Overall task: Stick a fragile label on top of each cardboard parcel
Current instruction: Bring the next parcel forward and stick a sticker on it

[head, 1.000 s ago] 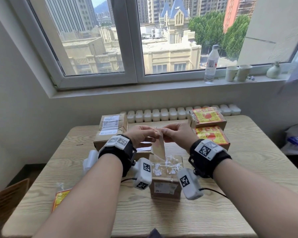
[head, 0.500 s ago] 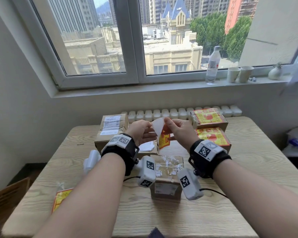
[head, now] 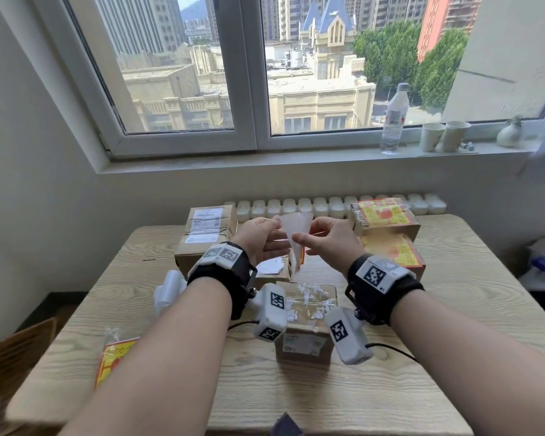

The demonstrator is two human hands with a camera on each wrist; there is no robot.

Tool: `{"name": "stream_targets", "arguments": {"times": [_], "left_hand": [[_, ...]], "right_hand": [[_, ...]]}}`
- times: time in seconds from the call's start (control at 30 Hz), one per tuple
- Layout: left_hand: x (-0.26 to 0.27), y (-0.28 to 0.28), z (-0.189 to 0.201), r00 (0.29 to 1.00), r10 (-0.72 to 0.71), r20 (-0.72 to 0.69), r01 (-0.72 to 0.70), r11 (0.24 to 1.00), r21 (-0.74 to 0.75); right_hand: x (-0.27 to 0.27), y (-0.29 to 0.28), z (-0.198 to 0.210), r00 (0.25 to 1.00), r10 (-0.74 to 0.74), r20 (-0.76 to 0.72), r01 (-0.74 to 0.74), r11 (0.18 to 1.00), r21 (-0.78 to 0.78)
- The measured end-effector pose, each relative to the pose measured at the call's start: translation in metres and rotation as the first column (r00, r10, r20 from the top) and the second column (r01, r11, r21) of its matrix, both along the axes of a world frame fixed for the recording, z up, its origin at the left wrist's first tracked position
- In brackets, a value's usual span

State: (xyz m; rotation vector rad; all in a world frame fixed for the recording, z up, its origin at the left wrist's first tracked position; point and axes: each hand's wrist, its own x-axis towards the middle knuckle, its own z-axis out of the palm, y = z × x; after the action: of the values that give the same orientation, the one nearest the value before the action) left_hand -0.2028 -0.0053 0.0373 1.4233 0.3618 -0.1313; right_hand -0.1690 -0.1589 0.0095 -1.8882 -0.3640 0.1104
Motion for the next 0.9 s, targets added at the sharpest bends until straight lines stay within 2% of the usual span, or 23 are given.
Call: {"name": "stream_targets", "arguments": {"times": [0.23,0.33,0.43,0.53,0.7,0.9], "left_hand": [[-0.001,0.003,-0.007,0.996,-0.084,0.030,0.082,0.994,0.070],[-0.005,0.003,-0.007,0.997,-0.073,0.023,0.072,0.996,0.043],[-0.008,0.009,-0.008,0.999,-0.031,0.014,0.030,0.995,0.100],[-0.013,0.021,-0.007,0.999,0.033,0.019,-0.035,0.990,0.138],[-0.026,0.065,0.002,0.973,0.217,0.072,-0.226,0.961,0.158],[-0.055,0.149,0.001,0.896,0.436,0.083,-0.441,0.852,0.283]], "right_hand": [[-0.003,0.001,-0.001,0.999,0.005,0.033,-0.005,1.000,0.020],[-0.002,0.001,-0.005,1.000,0.002,0.011,-0.002,0.999,0.040],[-0.004,0.004,-0.004,1.000,0.000,-0.010,0.000,0.999,0.050],[-0.005,0.012,0.001,1.000,-0.008,0.014,0.007,0.999,0.053],[-0.007,0.033,0.010,1.000,-0.005,0.020,0.003,0.993,0.115],[-0.011,0.073,0.017,1.000,0.023,0.016,-0.025,0.990,0.140]]}}
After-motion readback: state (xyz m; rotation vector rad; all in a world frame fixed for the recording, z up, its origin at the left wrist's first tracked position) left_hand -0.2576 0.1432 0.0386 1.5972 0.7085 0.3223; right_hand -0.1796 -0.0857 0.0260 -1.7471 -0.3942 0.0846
